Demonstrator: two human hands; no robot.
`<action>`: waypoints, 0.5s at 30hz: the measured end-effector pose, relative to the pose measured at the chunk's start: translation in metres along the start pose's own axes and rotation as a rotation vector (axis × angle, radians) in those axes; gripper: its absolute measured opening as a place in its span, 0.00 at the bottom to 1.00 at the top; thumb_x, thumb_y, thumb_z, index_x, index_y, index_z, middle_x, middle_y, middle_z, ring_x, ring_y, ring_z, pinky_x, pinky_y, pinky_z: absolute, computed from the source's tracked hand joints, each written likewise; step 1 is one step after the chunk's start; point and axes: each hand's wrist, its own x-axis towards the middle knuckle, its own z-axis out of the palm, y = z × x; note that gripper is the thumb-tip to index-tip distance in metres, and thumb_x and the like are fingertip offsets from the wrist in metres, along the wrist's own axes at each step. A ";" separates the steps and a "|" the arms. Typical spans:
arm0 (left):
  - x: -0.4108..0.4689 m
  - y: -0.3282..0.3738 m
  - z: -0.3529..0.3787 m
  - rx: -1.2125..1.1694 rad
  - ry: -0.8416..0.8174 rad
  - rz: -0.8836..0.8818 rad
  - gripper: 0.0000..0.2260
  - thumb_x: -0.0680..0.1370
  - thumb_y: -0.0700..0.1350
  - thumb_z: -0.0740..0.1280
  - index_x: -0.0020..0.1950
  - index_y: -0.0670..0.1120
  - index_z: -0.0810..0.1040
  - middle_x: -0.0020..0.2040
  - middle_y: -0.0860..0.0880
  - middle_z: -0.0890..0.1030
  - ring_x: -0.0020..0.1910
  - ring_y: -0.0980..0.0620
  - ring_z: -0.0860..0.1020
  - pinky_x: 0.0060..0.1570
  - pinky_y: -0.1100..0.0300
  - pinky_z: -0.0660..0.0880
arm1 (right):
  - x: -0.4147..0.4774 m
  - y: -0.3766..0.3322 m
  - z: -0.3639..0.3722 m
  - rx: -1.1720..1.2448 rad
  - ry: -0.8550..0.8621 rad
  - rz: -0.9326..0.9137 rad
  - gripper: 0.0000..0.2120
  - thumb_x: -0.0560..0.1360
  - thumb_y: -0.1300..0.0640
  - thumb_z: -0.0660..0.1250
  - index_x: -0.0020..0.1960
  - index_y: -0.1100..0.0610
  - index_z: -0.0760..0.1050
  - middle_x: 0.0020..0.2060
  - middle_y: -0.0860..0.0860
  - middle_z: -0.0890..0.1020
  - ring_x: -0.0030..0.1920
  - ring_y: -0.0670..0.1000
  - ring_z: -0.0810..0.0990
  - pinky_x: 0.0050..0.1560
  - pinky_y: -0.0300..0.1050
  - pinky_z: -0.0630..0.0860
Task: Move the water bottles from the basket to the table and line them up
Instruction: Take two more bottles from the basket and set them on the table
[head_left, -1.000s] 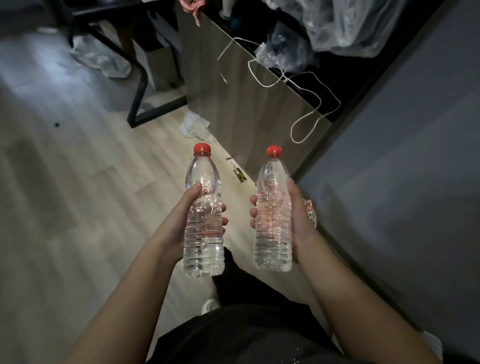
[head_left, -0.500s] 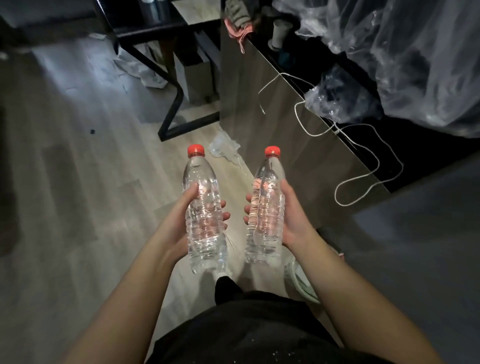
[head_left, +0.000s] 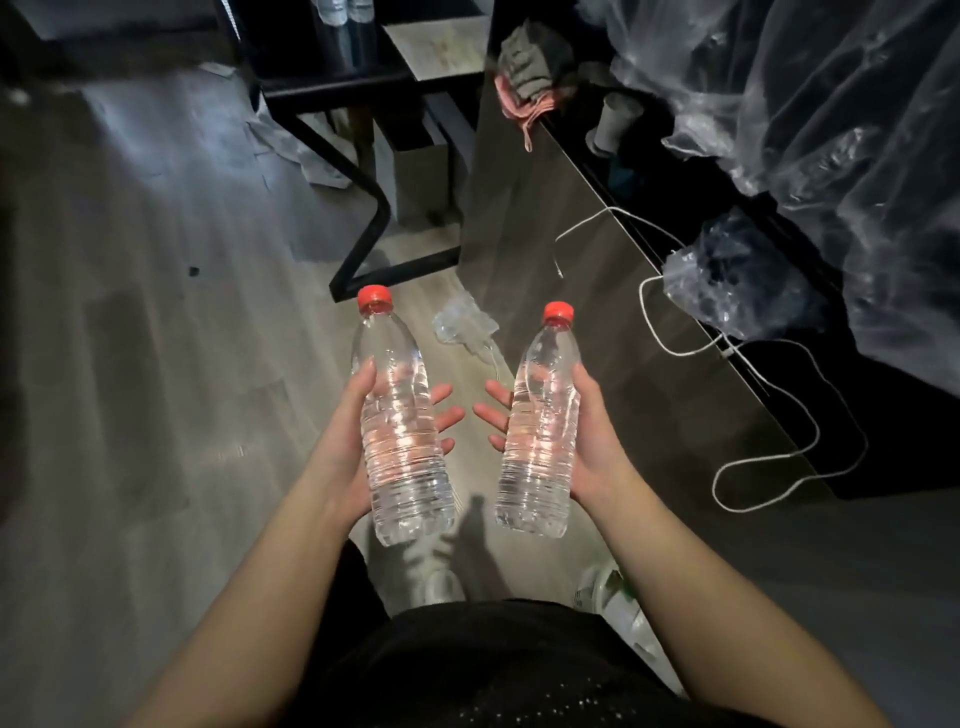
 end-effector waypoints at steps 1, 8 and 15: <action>0.006 0.010 -0.003 -0.011 -0.002 -0.007 0.26 0.72 0.62 0.63 0.65 0.50 0.74 0.63 0.38 0.78 0.60 0.37 0.78 0.52 0.46 0.78 | 0.011 -0.001 0.005 -0.009 0.012 -0.008 0.27 0.66 0.38 0.71 0.57 0.56 0.77 0.64 0.61 0.77 0.62 0.65 0.77 0.51 0.60 0.80; 0.047 0.113 -0.032 0.045 -0.022 -0.058 0.28 0.72 0.63 0.61 0.67 0.48 0.72 0.60 0.36 0.80 0.58 0.37 0.80 0.50 0.46 0.79 | 0.095 -0.002 0.066 -0.012 0.181 -0.080 0.24 0.75 0.37 0.59 0.55 0.56 0.76 0.55 0.59 0.82 0.54 0.63 0.82 0.57 0.62 0.77; 0.077 0.234 -0.065 0.069 -0.052 -0.129 0.31 0.70 0.63 0.63 0.65 0.44 0.72 0.59 0.36 0.80 0.59 0.35 0.79 0.63 0.38 0.71 | 0.184 0.017 0.139 0.059 0.192 -0.119 0.23 0.75 0.37 0.59 0.45 0.57 0.75 0.38 0.54 0.80 0.33 0.53 0.80 0.36 0.46 0.79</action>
